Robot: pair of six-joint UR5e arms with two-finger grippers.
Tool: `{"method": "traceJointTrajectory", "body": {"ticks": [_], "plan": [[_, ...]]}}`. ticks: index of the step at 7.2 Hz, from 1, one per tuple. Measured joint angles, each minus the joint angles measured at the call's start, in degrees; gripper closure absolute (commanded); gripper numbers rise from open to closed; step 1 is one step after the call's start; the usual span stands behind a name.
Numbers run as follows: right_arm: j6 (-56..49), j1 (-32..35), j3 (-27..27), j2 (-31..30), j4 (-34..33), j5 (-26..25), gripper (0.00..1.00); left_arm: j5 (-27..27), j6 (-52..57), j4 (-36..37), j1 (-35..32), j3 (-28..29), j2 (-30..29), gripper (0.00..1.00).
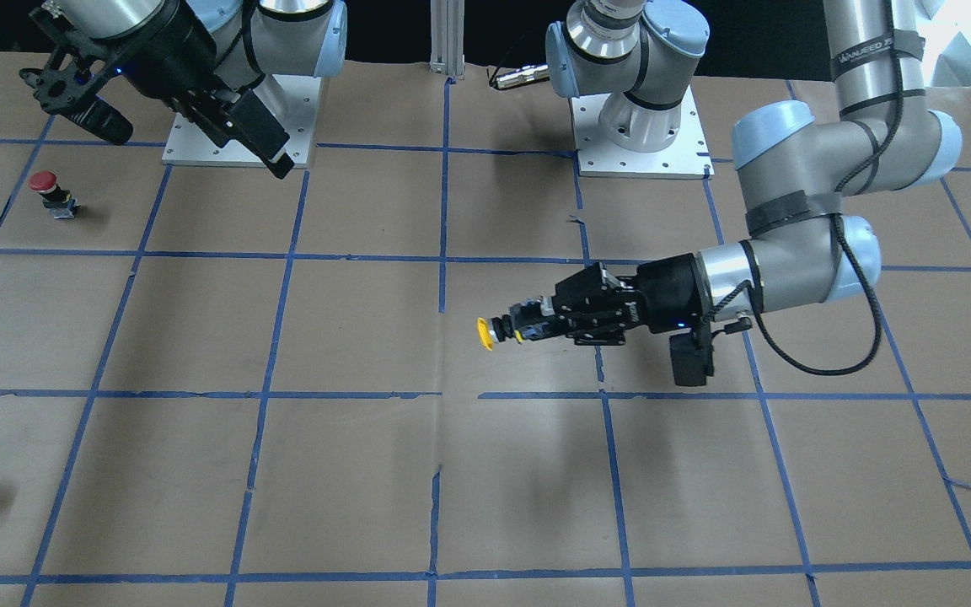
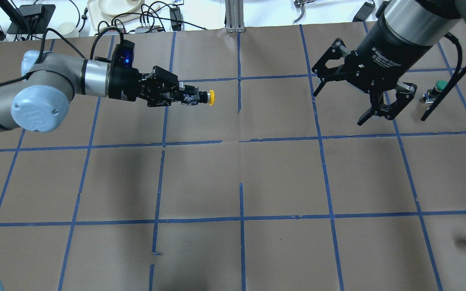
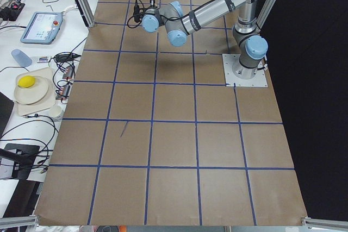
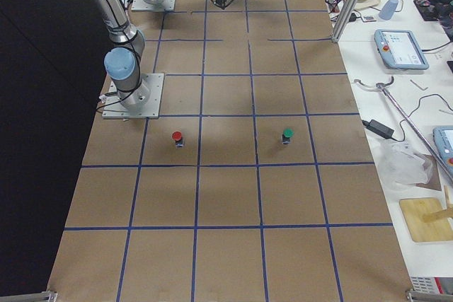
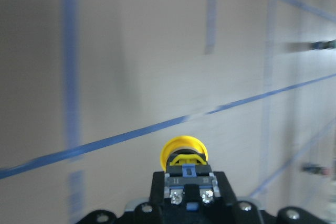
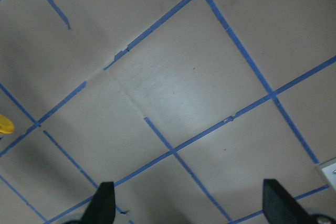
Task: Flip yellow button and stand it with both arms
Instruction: 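Lift the yellow button with the left gripper and carry it toward the right gripper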
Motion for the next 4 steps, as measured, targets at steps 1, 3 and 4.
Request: {"method": "traceJointTrajectory", "body": {"ticks": [1,3,4], "plan": [[3.32,-0.70,-0.71,0.74,0.03,4.16,0.00,-8.01,0.03,0.26,-3.44,-2.58,0.60,0.97],[7.26,-5.77,-1.20,1.30,1.21,13.90,0.00,-19.97,0.26,1.28,-9.10,-5.50,1.59,0.98],[7.91,-8.46,-1.30,1.33,2.16,17.42,0.00,-24.26,0.25,3.33,-11.20,-5.89,1.53,0.98]]}}
